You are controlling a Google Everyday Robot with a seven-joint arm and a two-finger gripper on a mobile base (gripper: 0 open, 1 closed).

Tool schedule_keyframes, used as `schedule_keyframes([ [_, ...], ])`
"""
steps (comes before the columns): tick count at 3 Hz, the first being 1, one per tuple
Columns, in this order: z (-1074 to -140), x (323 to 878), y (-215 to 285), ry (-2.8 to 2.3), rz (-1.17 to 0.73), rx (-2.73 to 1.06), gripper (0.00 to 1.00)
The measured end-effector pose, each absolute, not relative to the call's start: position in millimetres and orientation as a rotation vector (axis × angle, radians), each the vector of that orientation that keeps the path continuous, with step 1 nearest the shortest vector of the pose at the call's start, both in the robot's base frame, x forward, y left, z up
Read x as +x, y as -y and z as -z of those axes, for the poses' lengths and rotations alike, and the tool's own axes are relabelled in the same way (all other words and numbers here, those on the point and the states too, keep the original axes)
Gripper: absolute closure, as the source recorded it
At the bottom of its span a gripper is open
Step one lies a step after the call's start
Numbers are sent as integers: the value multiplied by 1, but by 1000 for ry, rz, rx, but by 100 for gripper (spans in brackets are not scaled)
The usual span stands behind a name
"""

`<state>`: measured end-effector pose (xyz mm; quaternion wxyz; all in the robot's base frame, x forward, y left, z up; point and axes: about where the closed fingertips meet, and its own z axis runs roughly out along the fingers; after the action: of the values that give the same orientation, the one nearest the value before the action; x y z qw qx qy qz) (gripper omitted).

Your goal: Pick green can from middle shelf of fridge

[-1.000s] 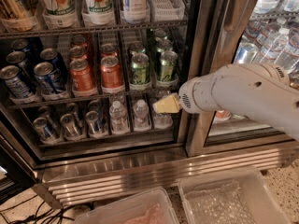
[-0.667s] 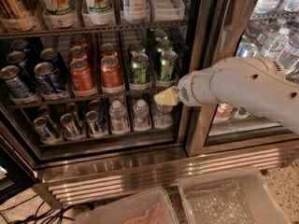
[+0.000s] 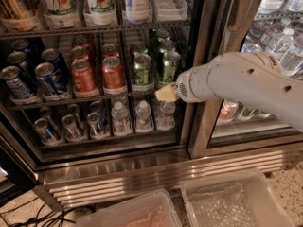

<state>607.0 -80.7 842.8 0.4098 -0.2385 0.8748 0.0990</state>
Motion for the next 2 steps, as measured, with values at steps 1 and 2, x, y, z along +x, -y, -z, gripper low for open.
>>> schedule_keyframes([
  [1,-840,617,71,-2209,-257,-613,38],
  [2,-835,626,64,-2218,-261,-627,39],
])
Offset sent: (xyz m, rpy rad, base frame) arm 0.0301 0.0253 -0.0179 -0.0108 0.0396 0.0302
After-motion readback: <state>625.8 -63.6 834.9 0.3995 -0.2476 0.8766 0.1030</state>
